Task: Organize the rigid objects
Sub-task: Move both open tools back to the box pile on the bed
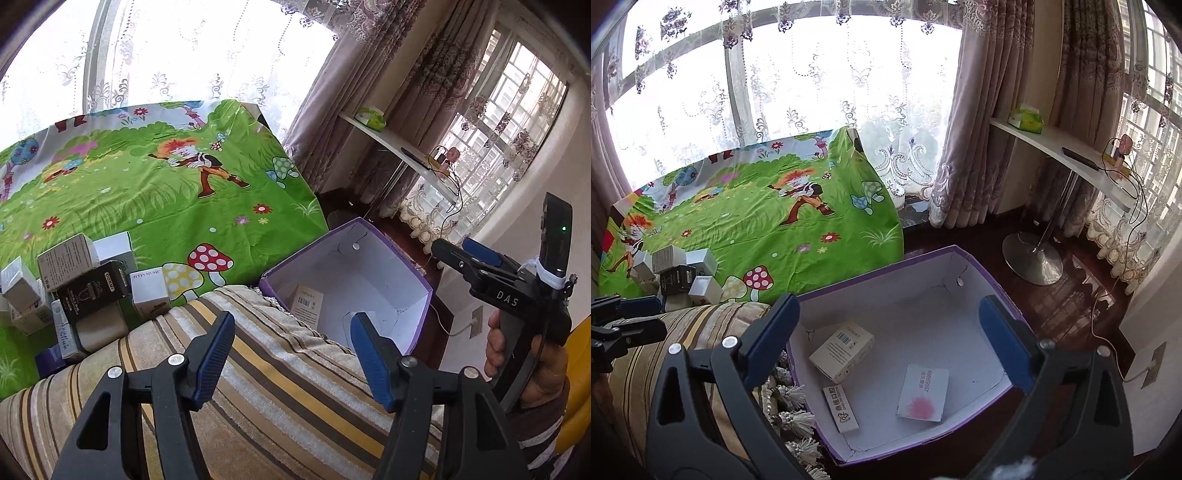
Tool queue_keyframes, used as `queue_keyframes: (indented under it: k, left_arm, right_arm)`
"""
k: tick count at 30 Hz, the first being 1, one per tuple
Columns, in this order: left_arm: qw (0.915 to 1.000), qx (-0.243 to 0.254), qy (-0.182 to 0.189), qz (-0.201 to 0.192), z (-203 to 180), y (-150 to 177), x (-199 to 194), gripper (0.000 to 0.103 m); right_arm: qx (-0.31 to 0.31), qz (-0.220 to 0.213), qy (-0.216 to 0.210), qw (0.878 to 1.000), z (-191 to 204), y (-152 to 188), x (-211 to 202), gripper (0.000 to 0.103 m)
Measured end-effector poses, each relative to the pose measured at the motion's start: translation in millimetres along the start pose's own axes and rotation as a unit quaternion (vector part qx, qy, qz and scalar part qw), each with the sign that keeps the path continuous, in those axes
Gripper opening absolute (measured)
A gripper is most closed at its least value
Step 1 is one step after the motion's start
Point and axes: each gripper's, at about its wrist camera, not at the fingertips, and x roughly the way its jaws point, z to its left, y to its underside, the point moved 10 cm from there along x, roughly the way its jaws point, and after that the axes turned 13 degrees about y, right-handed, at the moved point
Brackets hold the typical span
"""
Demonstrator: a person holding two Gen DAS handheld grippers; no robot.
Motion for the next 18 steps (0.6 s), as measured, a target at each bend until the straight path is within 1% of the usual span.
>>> queue_keyframes:
  k: [4,7,11,18]
  left_arm:
    - [0.9999,-0.007,-0.008,-0.009,10,2,-10,0.066]
    - [0.9996,-0.019,-0.008,-0.017,20,3,-19,0.066]
    - [0.9985,-0.04,-0.011,-0.035,37,4,-36,0.066]
    - [0.9933,-0.091,-0.029,-0.066,83,13,-77,0.066]
  right_arm:
    - [0.02,-0.001,-0.039,0.999,12,-1,-3,0.099]
    - [0.015,0.018,-0.073,0.997,29,2,-3,0.099]
    - [0.0,0.017,-0.08,0.997,47,2,-6,0.099]
    - [-0.026,0.03,-0.113,0.993,82,6,-9,0.099]
